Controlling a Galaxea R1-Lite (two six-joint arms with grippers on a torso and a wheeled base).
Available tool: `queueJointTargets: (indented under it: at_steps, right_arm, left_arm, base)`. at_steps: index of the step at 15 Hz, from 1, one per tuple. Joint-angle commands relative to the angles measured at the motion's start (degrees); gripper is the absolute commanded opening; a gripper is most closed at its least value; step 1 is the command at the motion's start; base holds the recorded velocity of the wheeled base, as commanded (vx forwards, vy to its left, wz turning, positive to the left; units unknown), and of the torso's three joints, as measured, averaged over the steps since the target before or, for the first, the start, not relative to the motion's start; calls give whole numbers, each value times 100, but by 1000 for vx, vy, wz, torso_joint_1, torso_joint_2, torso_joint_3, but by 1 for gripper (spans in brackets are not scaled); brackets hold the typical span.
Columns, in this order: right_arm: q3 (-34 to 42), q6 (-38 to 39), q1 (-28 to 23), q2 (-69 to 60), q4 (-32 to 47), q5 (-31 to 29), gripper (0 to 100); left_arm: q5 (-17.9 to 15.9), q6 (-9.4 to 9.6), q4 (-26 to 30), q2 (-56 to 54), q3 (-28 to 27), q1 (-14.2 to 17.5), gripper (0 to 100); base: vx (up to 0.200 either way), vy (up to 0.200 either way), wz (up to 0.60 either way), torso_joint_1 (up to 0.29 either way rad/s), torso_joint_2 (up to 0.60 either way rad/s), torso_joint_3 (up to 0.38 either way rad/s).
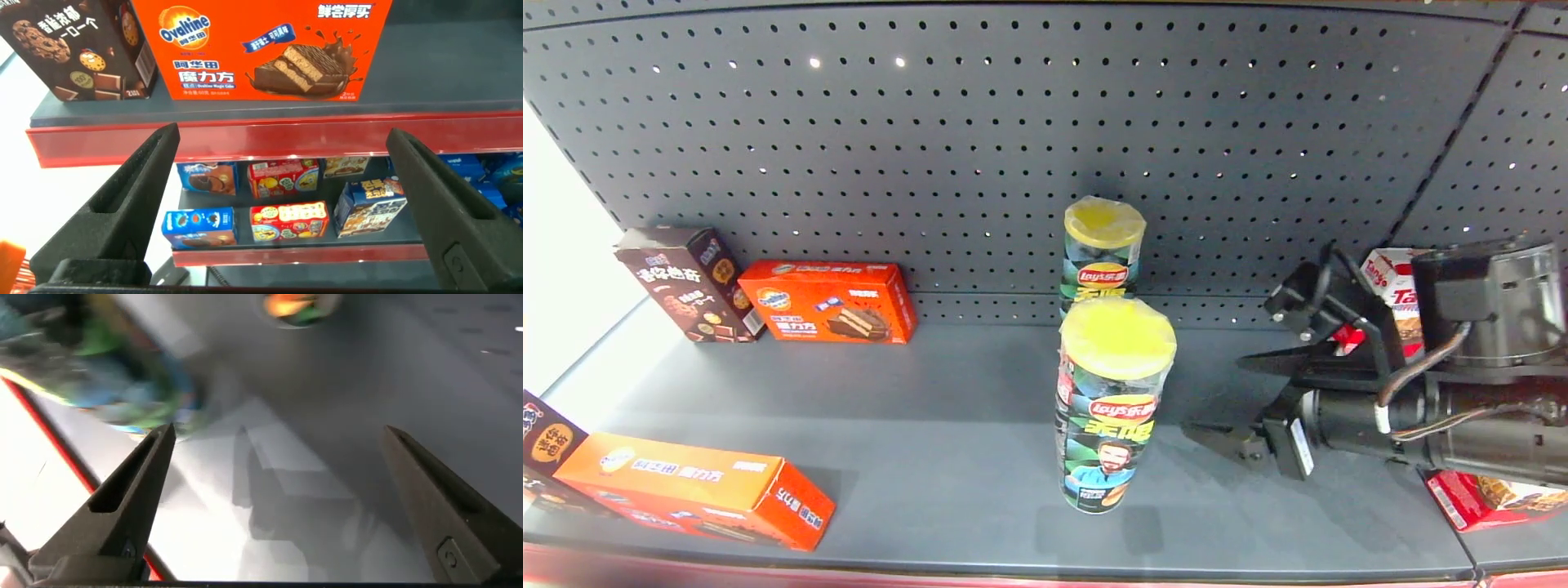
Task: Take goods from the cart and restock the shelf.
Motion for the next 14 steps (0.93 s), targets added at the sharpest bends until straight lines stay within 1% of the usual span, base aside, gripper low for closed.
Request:
queueJointTargets:
  at_steps: [1,2,3,4,5,7,8,9,10,11,12,13,14]
  right_arm:
    - [146,14,-674,-964,4,11,100]
    - [243,23,-1025,-1395,4,11,100]
    - [462,111,-1500,-2072,-5,20,100]
    - [568,154,-1641,-2362,-14,11,100]
    - [884,304,-2001,-3267,-93,2,100]
    - [1394,401,-2414,-4436,-32,2,100]
    - [1772,401,-2669,-5130,74,-15,100]
    - [2167,409,-2801,-5711,267,-15,100]
    - [2712,462,-2915,-6598,672,-33,100]
    - [3169,682,-3003,-7424,1199,-103,100]
    - [3169,682,-3003,-7424,1199,-103,100]
    - [3925,1104,-3196,-7969,1304,-393,100]
    - [4092,1183,-3240,-8005,1243,-525,100]
  left_arm:
    - [-2,-1,-5,9,0,1,100]
    - [-11,-1,-5,0,0,1,100]
    - [-11,-1,-5,0,0,1,100]
    - [-11,-1,4,9,0,1,100]
    - [-11,-1,4,9,0,1,100]
    - [-28,8,4,9,0,1,100]
    - [-28,8,4,9,0,1,100]
    - [-28,8,4,9,0,1,100]
    - [-28,8,4,9,-9,1,100]
    - [-28,8,4,9,0,1,100]
    - [-28,8,4,9,0,1,100]
    - [-19,-1,-5,9,0,1,100]
    - [-19,8,-5,9,0,1,100]
  base:
    - [0,0,0,0,0,0]
    - [0,0,0,0,0,0]
    - [0,0,0,0,0,0]
    - [0,0,0,0,0,0]
    - [0,0,0,0,0,0]
    - [0,0,0,0,0,0]
    - [0,0,0,0,0,0]
    - [0,0,0,0,0,0]
    - [0,0,0,0,0,0]
    - [0,0,0,0,0,0]
    - [0,0,0,0,0,0]
    - [0,0,0,0,0,0]
    - [0,0,0,0,0,0]
